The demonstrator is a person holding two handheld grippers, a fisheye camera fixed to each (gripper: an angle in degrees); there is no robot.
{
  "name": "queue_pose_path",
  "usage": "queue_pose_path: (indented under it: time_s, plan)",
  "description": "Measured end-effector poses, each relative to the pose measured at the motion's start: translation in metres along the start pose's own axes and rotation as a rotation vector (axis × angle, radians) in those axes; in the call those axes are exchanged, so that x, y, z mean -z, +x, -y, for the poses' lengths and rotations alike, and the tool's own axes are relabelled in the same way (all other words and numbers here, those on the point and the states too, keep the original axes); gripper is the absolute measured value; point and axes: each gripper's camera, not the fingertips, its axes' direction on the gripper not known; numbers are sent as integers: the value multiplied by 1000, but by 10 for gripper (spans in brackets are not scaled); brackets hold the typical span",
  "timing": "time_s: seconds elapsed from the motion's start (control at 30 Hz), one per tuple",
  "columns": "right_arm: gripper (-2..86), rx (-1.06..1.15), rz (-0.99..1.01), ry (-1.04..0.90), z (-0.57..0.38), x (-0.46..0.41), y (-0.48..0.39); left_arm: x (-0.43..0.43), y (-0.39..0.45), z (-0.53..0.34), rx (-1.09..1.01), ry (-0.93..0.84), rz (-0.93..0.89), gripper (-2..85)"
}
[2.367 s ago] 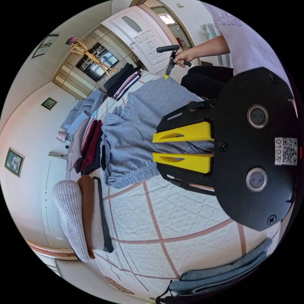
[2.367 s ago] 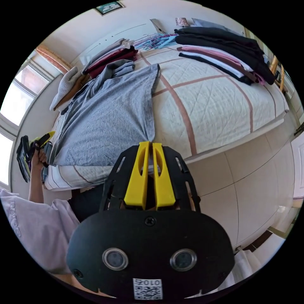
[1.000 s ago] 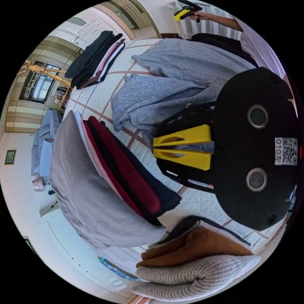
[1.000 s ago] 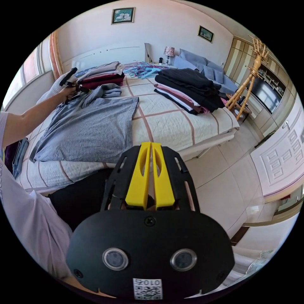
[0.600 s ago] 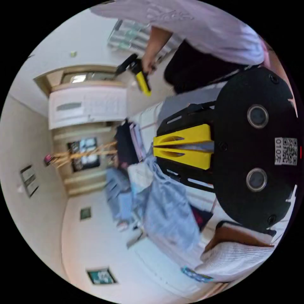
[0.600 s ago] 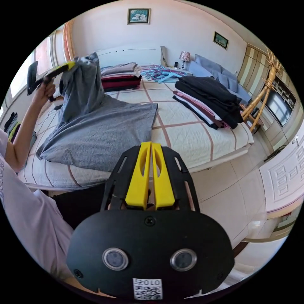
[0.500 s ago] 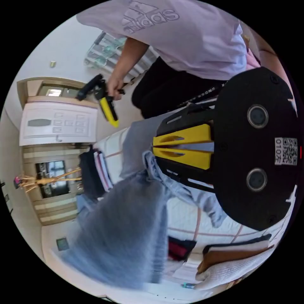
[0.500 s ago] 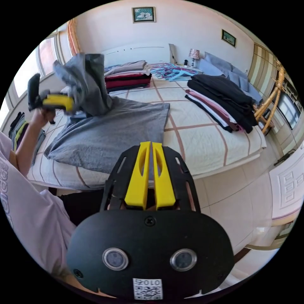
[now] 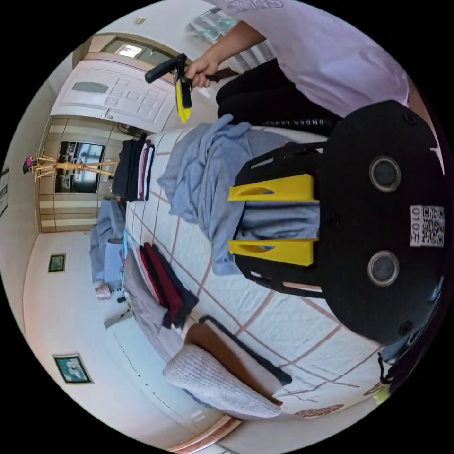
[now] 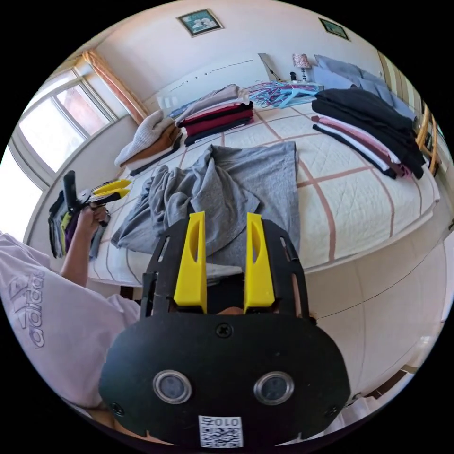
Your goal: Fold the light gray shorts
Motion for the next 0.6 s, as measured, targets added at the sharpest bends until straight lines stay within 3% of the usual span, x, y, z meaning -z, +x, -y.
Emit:
queue_pose_path:
  time_s: [0.1,0.3,0.4,0.6]
  plan:
    - [130,9,13,-1,-9,5,-8,-6,-35,-8,-36,49,108,127]
    - [156,25,62,-77,-15,-10,-33,-66,-124,1,164,5,-60,140]
    - [162,51,22,-108,-13,-22,-51,-105,-159,-1,347,-17,-269,130]
    - [109,152,-170,-169,2,-53,-84,-148,-154,-13,349,-176,-262,83]
